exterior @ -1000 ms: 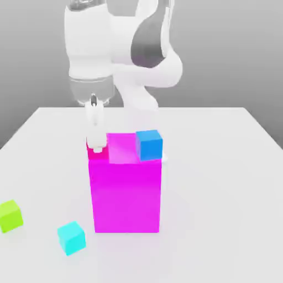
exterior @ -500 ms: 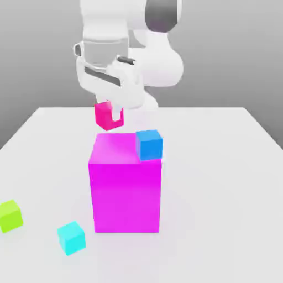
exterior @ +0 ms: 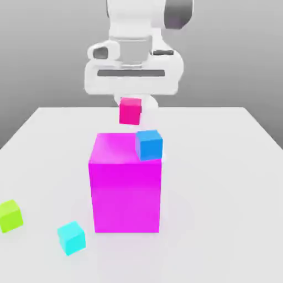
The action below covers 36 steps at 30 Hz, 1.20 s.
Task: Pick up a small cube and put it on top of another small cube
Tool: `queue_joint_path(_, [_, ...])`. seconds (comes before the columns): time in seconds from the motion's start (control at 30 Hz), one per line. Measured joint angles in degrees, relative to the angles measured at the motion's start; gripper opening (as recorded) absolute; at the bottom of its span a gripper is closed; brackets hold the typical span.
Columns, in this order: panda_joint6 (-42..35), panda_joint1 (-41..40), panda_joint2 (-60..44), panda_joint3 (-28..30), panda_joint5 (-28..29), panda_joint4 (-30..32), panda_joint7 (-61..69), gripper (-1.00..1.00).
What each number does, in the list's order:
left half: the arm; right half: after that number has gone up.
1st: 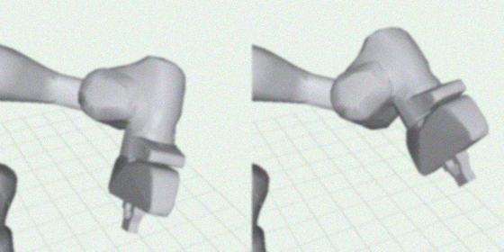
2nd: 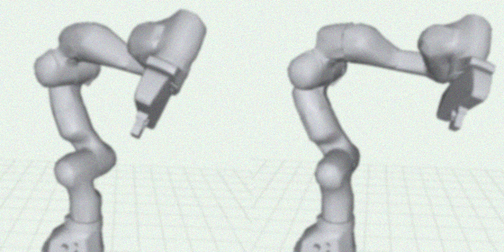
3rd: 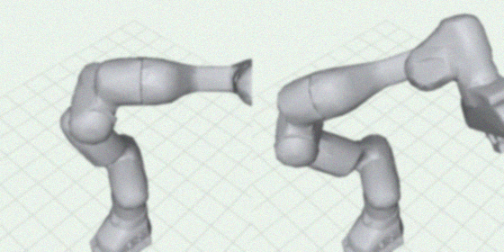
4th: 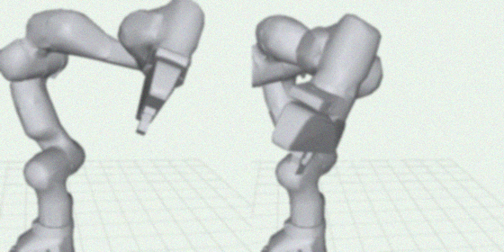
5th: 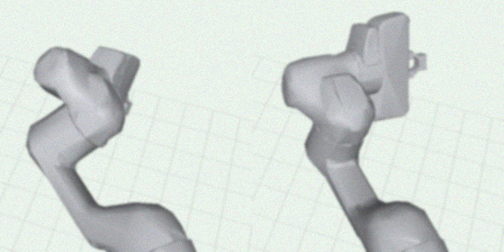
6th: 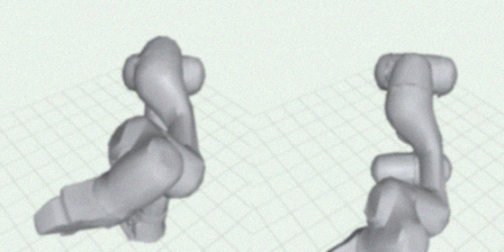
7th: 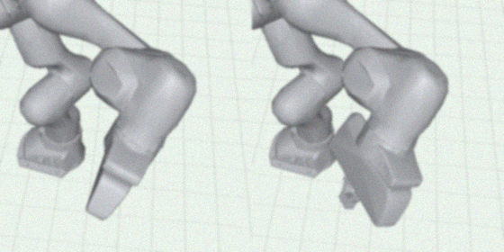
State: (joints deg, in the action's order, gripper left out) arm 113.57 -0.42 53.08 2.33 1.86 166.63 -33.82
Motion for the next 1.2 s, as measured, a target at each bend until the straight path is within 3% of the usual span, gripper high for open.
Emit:
queue_joint_path(0.1, [1.4, 2.1, 0.2, 1.0, 0.8, 1.7, 5.7, -1.0])
queue_joint_path(0.23, [10.3, 2.1, -3.7, 1.3, 1.1, 6.7, 6.9, -1.0])
queue_joint_path(0.27, [11.9, 2.0, -4.4, 1.2, 1.0, 7.6, 7.1, 1.0])
queue_joint_path(0.5, [11.9, 1.9, -4.4, 1.1, 1.2, 7.5, 7.0, 1.0])
queue_joint_path(0.7, [1.0, 1.2, -0.3, 0.7, 1.1, 0.8, 6.3, 1.0])
queue_joint_path(1.2, [19.1, -15.3, -30.2, 5.6, 8.1, -10.8, -8.9, 1.0])
